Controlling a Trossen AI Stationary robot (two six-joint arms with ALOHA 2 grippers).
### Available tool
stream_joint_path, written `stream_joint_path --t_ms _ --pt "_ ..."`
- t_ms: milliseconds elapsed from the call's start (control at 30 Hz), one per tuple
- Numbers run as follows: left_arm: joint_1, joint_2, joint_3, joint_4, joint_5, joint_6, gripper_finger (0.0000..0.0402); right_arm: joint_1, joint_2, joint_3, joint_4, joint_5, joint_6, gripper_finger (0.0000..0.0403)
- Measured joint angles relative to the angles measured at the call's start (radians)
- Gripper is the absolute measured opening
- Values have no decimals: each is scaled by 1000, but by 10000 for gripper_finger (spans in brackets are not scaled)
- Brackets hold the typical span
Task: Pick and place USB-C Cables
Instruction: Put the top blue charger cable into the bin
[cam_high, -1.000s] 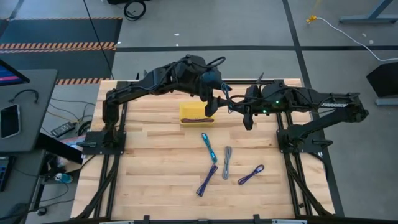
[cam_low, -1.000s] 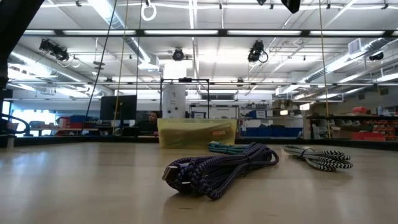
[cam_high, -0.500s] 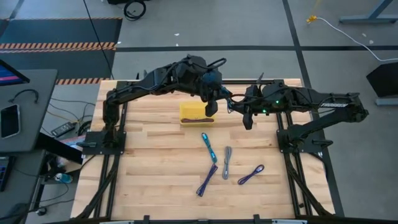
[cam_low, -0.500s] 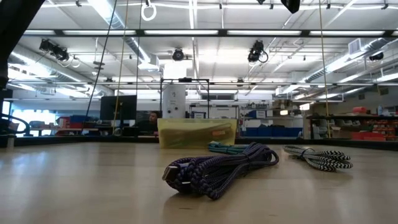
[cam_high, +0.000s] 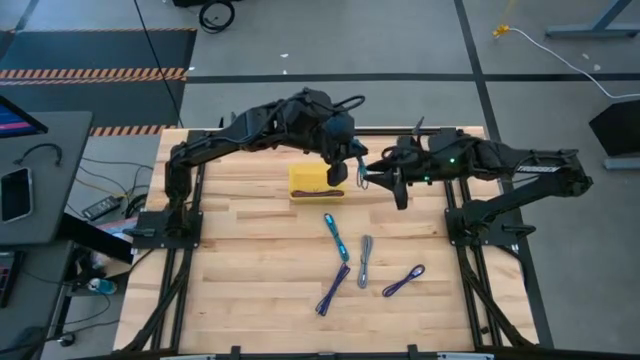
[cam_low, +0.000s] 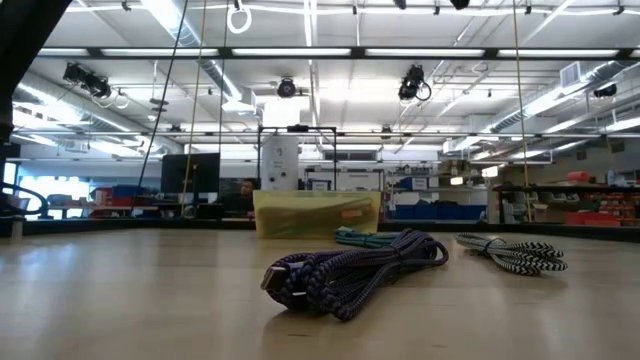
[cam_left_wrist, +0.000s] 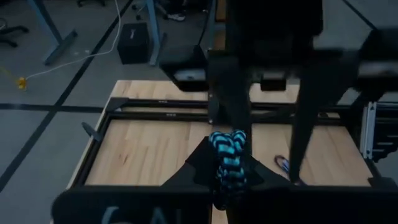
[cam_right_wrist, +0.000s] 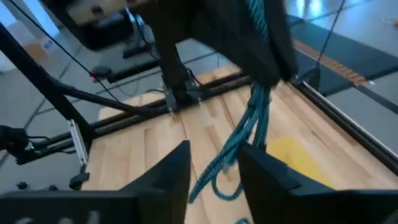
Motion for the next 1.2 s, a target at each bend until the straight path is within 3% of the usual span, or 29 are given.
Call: stream_joint_path --t_ms 200,500,700,900,1200 --pt "-1 3 -2 -117 -61 17 11 0 -57 2 103 -65 -67 178" --pt "15 3 -2 -512 -312 103 11 0 -167 2 102 -63 -76 177" --pt "56 42 -1 -607 -311 175 11 0 -179 2 102 -63 -76 176" --pt "89 159 -2 -589 -139 268 11 0 -179 2 99 -63 -75 176" --pt "105 329 -2 -568 -133 426 11 0 -182 2 98 -72 -45 176"
